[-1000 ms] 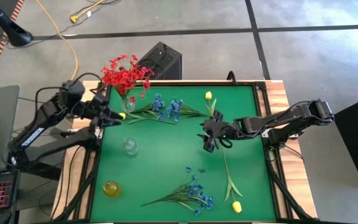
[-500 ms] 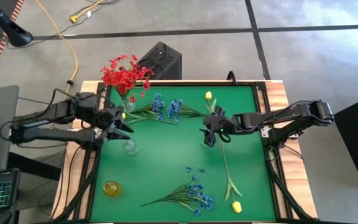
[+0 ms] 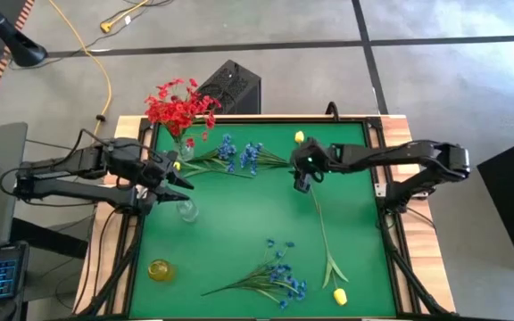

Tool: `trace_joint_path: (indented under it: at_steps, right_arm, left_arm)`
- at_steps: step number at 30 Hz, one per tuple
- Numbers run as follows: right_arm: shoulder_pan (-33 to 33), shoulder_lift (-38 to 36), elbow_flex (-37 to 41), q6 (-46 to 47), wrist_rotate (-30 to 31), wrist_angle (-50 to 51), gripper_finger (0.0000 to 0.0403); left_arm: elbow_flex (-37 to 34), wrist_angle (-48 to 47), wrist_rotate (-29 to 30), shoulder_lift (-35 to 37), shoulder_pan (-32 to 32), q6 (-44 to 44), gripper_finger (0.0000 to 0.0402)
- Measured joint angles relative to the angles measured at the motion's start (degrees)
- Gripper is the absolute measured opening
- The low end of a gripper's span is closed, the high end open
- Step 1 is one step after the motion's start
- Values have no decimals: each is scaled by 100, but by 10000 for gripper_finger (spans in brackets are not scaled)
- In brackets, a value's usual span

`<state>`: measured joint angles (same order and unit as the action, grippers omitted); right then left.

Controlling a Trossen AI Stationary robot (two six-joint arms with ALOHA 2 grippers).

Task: Sort flowers into vase by color
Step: Put the top right blue flowers into the bottom transparent vase

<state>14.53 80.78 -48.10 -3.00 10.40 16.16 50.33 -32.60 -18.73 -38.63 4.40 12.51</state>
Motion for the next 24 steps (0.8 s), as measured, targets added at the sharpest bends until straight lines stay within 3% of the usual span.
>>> trace_joint_path:
  at_steps: [7,19,24]
  right_arm:
    - [628,885,-31,-869,-3,-269,260]
    - [1079,2085,-545,-1107,-538,-168,259]
    - [1094,2305,-632,-1067,-604,35,213]
  left_arm:
    - [0,-2,19,0,0,-176,153]
    - [2,-17,40,0,0,-166,153]
    - [2,-37,121,0,0,-152,153]
